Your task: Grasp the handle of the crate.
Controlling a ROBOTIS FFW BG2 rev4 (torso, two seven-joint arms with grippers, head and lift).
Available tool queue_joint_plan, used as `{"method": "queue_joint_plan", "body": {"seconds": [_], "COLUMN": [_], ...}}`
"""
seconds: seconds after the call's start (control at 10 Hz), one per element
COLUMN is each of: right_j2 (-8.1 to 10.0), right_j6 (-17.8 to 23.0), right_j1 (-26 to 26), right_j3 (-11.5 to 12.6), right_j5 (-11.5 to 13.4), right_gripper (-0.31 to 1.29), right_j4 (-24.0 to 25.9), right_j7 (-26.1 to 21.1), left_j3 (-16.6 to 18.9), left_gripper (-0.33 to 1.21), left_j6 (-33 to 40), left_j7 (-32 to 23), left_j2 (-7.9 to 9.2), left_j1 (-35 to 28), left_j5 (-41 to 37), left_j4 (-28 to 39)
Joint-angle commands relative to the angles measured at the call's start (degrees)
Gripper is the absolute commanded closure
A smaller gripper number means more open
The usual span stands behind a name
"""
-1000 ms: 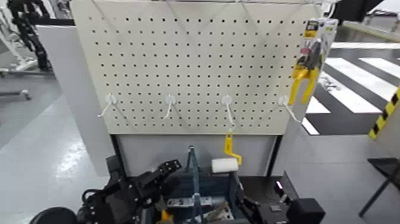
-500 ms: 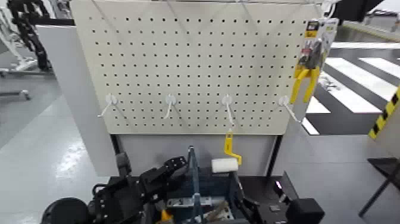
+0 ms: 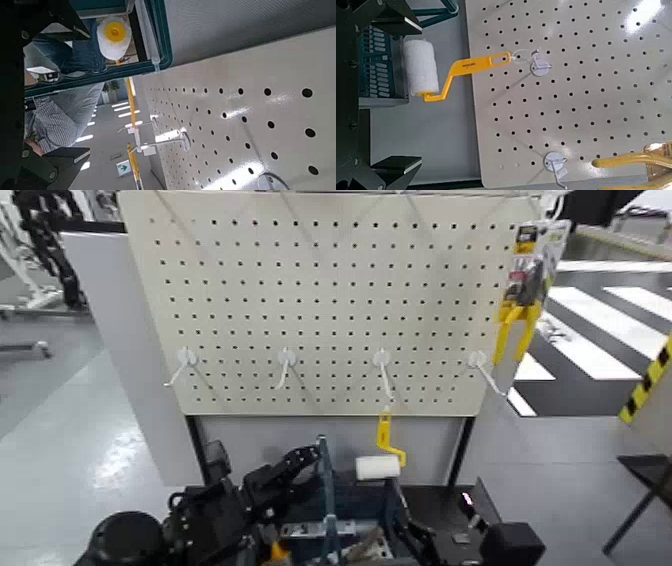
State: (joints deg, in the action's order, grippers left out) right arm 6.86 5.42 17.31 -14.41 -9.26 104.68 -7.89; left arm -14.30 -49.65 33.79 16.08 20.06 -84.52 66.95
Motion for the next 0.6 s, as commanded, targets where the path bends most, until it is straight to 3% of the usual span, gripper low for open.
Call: {"method": "queue_joint_plan", "body": {"seconds": [0.1, 0.3, 0.4, 0.5, 0.6], "right_j2": [0.0, 0.18, 0.26, 0.26, 0.35], "right_j6": [0.38, 0.56, 0.65, 0.82, 0.91], "right_j1": [-0.09, -0.26, -0.35, -0.44, -0.52], "right_j3": [0.0, -0.18, -0.26, -0.26, -0.35], "right_j5": [-0.15, -0.41, -0.59, -0.68, -0.68], "right_gripper": [0.15, 0.15, 0.15, 0.15, 0.15], "right_j4": [-0.18, -0.35, -0.44, -0.7, -0.7], "right_j7": [-0.02, -0.02, 0.07, 0.07, 0.07], "left_j3": [-1.88, -3.46, -4.16, -4.42, -4.51], "left_gripper": [0.48, 0.62, 0.76, 1.03, 1.19], "left_j6": [0.34, 0.34, 0.34, -0.1, -0.27], "left_j7": [0.84, 2.16, 2.68, 2.77, 2.68], "left_j2": [0.09, 0.26, 0.26, 0.26, 0.26], "left_j1": [1.47, 2.35, 2.7, 2.79, 2.79], "left_j5": [-0.38, -1.0, -1.44, -1.44, -1.44], "left_j4": [-2.17, -3.4, -3.93, -4.02, -4.2]}}
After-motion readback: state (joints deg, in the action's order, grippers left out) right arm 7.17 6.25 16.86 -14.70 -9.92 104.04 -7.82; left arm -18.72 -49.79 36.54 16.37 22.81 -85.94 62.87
